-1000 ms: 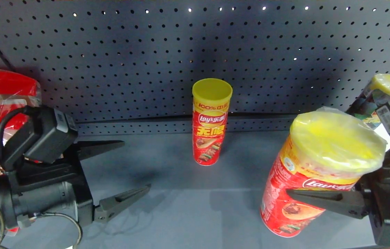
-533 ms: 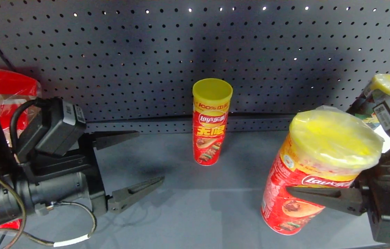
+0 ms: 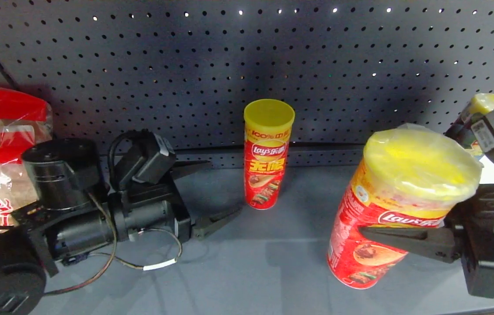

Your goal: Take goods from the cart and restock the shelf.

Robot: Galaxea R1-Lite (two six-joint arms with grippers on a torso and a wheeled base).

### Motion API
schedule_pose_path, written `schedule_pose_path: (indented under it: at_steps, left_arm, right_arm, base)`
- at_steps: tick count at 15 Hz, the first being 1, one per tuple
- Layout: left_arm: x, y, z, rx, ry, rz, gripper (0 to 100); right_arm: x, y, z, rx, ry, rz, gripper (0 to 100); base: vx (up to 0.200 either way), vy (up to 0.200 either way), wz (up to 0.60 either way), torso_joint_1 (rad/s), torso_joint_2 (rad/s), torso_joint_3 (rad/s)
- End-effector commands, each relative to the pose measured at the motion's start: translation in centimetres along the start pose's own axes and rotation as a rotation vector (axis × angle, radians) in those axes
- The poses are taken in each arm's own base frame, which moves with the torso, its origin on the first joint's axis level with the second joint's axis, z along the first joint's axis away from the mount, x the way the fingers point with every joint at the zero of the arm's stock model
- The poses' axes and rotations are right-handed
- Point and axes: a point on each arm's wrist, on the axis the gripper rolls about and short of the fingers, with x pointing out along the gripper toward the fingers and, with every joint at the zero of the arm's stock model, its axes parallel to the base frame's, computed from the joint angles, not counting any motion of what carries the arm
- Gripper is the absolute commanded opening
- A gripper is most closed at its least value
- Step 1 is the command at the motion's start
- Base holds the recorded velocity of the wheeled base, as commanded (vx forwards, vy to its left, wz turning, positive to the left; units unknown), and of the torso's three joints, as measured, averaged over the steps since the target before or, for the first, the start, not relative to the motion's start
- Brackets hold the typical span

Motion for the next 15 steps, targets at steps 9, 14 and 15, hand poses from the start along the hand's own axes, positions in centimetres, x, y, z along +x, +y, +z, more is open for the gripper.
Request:
schedule_pose_path:
  at_steps: [9,14,15]
  left_arm:
    - [6.7,2.9,-0.4,-0.013,-0.044,0.004,100]
    - [7.8,2.9,1.0,-0.004,-0.096,-0.007,100]
    - [8.7,2.7,1.5,0.003,-0.123,-0.022,100]
  right_arm:
    - [0.7,-0.5,0.2,0.007,0.01,-0.004,0]
    - [1.1,-0.6,0.0,0.011,0.023,0.003,0]
    - [1.1,-0.6,0.0,0.011,0.023,0.003,0]
  base:
    - [0.0,0.0,0.0,0.0,0.0,0.0]
    - [0.0,0.0,0.0,0.0,0.0,0.0]
    - [0.0,0.0,0.0,0.0,0.0,0.0]
